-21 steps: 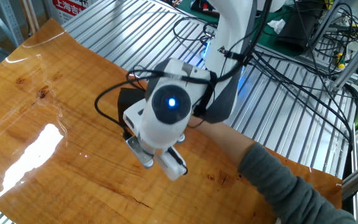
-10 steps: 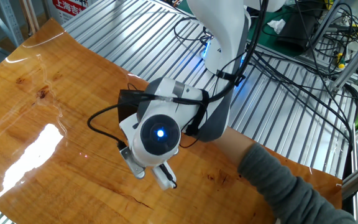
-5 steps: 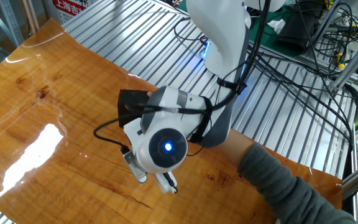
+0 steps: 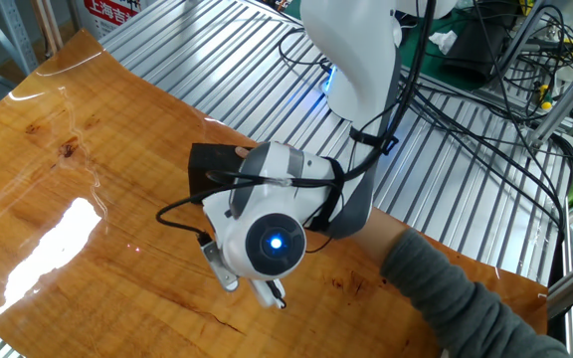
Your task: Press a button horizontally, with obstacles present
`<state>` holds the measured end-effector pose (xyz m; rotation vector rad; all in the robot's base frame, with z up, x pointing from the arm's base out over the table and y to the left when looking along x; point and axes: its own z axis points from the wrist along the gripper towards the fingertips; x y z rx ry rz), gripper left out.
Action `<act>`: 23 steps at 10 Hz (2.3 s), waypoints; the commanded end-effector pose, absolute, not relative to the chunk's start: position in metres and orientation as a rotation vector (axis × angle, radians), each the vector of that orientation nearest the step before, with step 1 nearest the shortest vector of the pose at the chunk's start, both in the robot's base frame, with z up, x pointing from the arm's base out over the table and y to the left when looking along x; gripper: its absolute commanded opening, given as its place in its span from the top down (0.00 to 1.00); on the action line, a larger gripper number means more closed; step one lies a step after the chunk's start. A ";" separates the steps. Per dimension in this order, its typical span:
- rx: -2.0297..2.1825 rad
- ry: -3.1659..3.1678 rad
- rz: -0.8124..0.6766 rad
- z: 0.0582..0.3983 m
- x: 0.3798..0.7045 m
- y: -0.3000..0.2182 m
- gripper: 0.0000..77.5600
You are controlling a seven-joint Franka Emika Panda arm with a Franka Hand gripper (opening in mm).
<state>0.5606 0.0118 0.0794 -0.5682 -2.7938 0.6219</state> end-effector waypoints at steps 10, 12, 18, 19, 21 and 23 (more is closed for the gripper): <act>-0.592 -2.757 0.736 0.077 0.545 0.003 1.00; -0.596 -2.752 0.737 0.078 0.542 0.002 1.00; -0.597 -2.762 0.737 0.071 0.529 -0.009 1.00; -0.589 -2.761 0.737 0.073 0.528 -0.012 1.00; -0.590 -2.756 0.744 0.077 0.528 -0.014 1.00; -0.591 -2.754 0.746 0.077 0.527 -0.014 1.00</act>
